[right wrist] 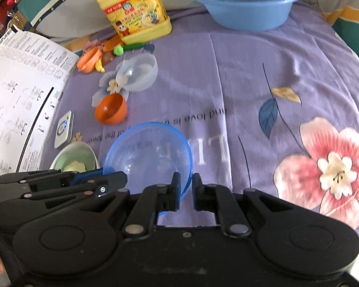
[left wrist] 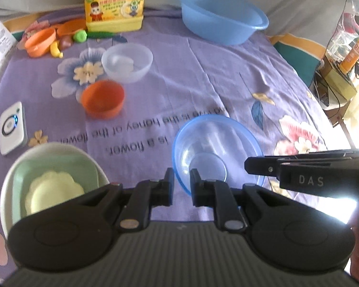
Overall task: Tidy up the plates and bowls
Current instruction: 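Carry the blue bowl with both grippers next to the plate stack, then lower the blue bowl onto the cloth and open both grippers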
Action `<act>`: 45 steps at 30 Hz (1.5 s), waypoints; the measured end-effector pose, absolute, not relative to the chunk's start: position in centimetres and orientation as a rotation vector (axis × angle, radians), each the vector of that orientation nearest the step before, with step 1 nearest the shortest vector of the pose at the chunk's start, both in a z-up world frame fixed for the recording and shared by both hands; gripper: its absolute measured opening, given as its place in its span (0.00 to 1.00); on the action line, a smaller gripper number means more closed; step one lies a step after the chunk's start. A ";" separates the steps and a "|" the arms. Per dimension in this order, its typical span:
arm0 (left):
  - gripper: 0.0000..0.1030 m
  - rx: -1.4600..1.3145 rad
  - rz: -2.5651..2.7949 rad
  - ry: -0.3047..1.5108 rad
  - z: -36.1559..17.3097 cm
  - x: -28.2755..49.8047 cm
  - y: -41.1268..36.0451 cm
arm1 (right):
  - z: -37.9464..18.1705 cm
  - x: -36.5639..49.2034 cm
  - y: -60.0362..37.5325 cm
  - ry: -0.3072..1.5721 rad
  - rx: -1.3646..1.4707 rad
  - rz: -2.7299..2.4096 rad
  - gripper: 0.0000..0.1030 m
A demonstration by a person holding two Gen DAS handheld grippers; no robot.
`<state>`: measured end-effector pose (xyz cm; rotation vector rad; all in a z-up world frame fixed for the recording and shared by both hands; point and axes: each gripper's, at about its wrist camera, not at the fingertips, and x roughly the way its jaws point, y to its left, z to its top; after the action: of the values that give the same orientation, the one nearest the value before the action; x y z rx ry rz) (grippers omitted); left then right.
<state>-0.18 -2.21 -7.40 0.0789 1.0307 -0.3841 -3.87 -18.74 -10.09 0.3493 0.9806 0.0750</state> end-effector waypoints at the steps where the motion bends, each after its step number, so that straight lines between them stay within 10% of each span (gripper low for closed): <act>1: 0.13 0.081 -0.383 1.036 -7.6 -0.3 -2.2 | -10.3 -3.9 -18.7 0.988 0.350 0.077 0.10; 40: 0.13 0.066 -0.365 1.092 -10.3 0.3 -1.9 | -11.9 -3.0 -17.9 1.030 0.308 0.081 0.12; 43: 0.31 0.077 -0.358 1.051 -9.5 -0.1 -1.7 | -11.6 -3.2 -18.0 1.018 0.305 0.077 0.19; 45: 0.66 0.091 -0.333 1.002 -8.7 -0.6 -1.5 | -11.2 -3.4 -18.3 0.995 0.312 0.070 0.42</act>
<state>-0.56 -1.52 -8.73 0.0906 1.0024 -0.3327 -3.40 -18.28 -11.16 0.3117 0.9954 0.0698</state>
